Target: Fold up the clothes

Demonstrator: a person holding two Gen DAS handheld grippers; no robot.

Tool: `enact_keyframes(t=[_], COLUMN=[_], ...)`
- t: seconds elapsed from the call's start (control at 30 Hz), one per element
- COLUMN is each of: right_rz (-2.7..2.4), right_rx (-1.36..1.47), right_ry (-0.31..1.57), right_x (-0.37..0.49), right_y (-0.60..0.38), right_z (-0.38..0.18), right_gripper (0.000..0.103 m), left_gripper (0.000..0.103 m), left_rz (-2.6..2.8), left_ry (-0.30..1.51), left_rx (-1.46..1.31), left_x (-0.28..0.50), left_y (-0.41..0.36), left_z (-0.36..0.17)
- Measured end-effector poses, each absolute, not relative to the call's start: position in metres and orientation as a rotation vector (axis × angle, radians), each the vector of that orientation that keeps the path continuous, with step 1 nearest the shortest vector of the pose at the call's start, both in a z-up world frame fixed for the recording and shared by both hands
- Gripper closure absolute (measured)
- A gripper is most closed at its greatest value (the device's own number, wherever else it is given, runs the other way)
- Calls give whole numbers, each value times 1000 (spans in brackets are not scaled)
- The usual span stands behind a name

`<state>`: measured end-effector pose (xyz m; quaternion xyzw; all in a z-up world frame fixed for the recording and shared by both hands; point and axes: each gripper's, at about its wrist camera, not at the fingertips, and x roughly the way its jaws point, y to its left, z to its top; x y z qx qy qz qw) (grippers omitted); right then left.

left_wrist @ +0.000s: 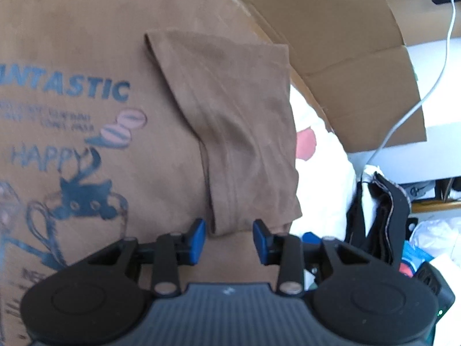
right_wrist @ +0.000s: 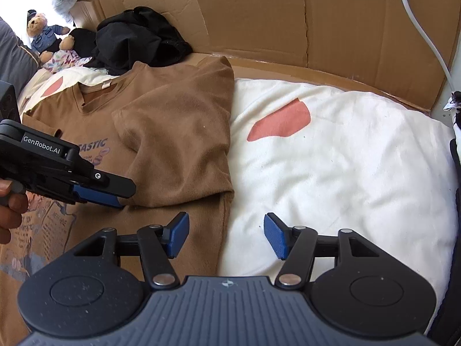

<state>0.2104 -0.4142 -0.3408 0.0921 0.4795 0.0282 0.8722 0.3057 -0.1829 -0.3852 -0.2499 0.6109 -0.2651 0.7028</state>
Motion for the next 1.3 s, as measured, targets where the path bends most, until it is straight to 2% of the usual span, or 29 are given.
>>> enact_keyframes(t=[0.07,0.1,0.13,0.17,0.23,0.5,0.53,0.57,0.87,1.1,1.3], right_rz=[56,60,63,59,54,27,24,21,7,14,15], right_rx=[212,208,204,206,219,234,229,223,214,270,331], right_ry=[1002,1000,999,996,988,976,975,974,969,954,894], right_x=[212,213,214,215,218,229,229,229,222,212,209], right_y=[-417,-416,-416,-415,-414,-411,-410,-410,-418,-433,-445], right_z=[-343,-343,-344,-344,-344,-353,-353,-353,-352,-345,-332], right_gripper=[73,73,73,73,73,73,77,80,80,80,79], left_gripper=[72,85,92,91,99,100,100,100,96,88,88], left_rz=[-572,-563,-562,-564,-575,-620,-624,-624,-556,-565,-564], left_ry=[1346,1344,1344,1340,1325,1283,1287,1298,1413,1345,1258], left_rx=[-557,-561,-559,-554,-553,-492,-479,-463,-367,-312,-276], left_x=[304,304,303,303,302,293,293,292,286,307,330], left_y=[-184,-183,-183,-181,-177,-163,-165,-167,-180,-181,-187], left_z=[-385,-385,-386,-385,-381,-348,-347,-347,-374,-354,-343])
